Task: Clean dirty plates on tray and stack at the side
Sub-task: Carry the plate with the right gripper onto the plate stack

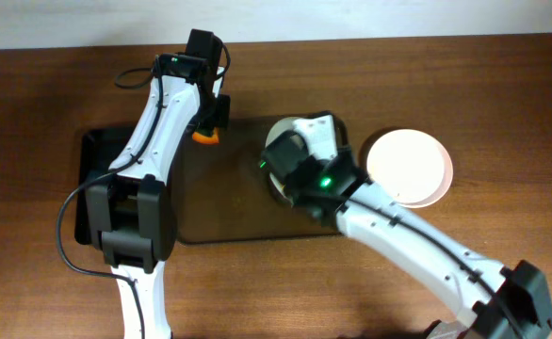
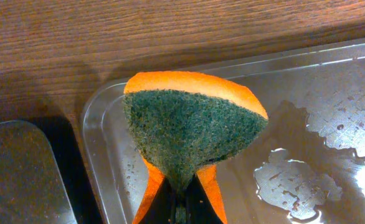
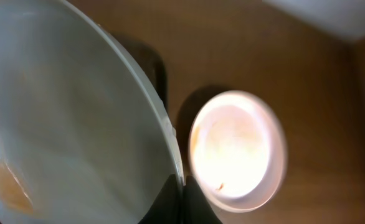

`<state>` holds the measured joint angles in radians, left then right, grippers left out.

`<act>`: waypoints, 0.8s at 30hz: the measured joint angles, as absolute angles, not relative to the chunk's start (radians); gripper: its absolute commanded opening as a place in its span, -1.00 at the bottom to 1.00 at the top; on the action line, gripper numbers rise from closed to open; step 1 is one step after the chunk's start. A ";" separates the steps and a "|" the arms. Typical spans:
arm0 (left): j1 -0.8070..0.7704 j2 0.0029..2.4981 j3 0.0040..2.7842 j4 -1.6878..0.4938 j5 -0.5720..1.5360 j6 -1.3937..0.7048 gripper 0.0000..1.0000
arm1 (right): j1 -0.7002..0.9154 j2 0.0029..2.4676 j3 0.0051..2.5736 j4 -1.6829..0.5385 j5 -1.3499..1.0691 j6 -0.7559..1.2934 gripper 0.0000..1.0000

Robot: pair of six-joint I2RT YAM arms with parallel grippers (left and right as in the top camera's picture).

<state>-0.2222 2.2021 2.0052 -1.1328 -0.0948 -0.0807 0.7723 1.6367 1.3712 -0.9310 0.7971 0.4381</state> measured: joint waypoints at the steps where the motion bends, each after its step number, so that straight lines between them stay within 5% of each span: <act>1: -0.222 2.202 2.004 -1.133 -0.095 -0.081 -1.00 | 0.821 1.637 1.371 -0.931 0.897 0.432 -0.92; 6: -0.222 2.202 1.997 -1.133 -0.095 -0.081 -1.00 | 0.983 1.635 1.371 -0.931 1.257 0.416 -0.92; 10: -0.222 2.202 1.997 -1.133 -0.095 -0.081 -1.00 | 0.989 1.635 1.371 -0.946 1.233 0.415 -0.92; 17: -0.222 2.202 1.990 -1.132 -0.095 -0.081 -1.00 | 0.771 1.631 1.372 -1.003 0.551 0.501 -0.92; 24: -0.222 2.202 1.987 -1.133 -0.094 -0.081 -1.00 | 0.175 1.627 1.371 -1.019 -0.073 0.388 -0.91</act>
